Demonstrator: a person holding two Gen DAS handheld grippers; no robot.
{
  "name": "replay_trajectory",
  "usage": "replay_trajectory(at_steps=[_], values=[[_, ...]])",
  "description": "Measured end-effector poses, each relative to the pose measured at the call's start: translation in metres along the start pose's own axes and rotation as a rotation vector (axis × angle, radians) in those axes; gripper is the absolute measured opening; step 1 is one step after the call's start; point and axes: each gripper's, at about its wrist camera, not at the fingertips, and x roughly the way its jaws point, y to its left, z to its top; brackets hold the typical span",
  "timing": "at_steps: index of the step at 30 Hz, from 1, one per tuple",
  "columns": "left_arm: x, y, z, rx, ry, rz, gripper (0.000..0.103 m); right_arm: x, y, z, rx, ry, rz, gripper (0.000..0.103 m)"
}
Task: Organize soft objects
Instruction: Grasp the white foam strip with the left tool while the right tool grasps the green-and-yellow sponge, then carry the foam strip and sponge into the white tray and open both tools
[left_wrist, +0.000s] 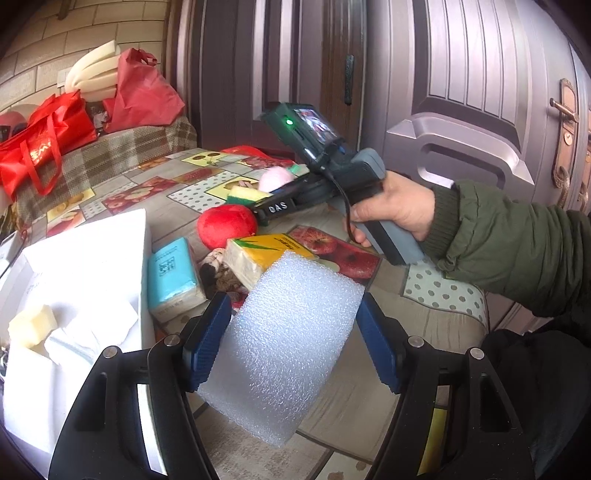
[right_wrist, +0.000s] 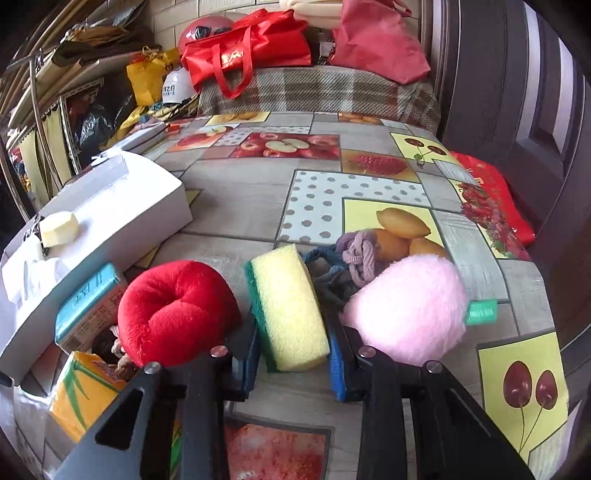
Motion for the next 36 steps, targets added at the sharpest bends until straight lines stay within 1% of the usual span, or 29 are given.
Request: replay_trajectory(at_steps=[3, 5, 8, 11, 13, 15, 17, 19, 21, 26, 33, 36], values=[[-0.006, 0.004, 0.0, -0.025, -0.037, 0.019, 0.07, -0.018, -0.003, -0.003, 0.023, -0.082, -0.016, 0.028], [-0.013, 0.007, -0.001, -0.041, -0.075, 0.035, 0.07, -0.039, -0.009, -0.011, 0.082, -0.168, -0.02, 0.028], [-0.022, 0.01, -0.002, -0.064, -0.124, 0.065, 0.07, -0.071, -0.014, -0.03, 0.169, -0.28, 0.017, 0.028], [-0.024, 0.015, -0.002, -0.082, -0.136, 0.089, 0.07, -0.091, -0.012, -0.046, 0.212, -0.331, 0.052, 0.028], [-0.023, 0.016, -0.001, -0.086, -0.129, 0.096, 0.07, -0.099, -0.004, -0.053, 0.212, -0.336, 0.074, 0.028], [-0.024, 0.015, -0.001, -0.078, -0.132, 0.107, 0.07, -0.11, 0.006, -0.054, 0.2, -0.374, 0.098, 0.028], [-0.025, 0.013, 0.0, -0.072, -0.134, 0.12, 0.07, -0.112, 0.016, -0.052, 0.167, -0.385, 0.103, 0.028], [-0.025, 0.014, 0.0, -0.075, -0.134, 0.136, 0.07, -0.113, 0.031, -0.051, 0.135, -0.395, 0.127, 0.028], [-0.026, 0.016, -0.001, -0.087, -0.139, 0.151, 0.07, -0.113, 0.042, -0.05, 0.112, -0.396, 0.145, 0.028], [-0.033, 0.026, -0.004, -0.13, -0.165, 0.19, 0.07, -0.111, 0.066, -0.047, 0.052, -0.402, 0.156, 0.028], [-0.038, 0.03, -0.005, -0.141, -0.184, 0.233, 0.07, -0.107, 0.082, -0.045, 0.018, -0.403, 0.174, 0.028], [-0.041, 0.036, -0.007, -0.163, -0.192, 0.274, 0.07, -0.102, 0.091, -0.043, 0.001, -0.388, 0.189, 0.028]])
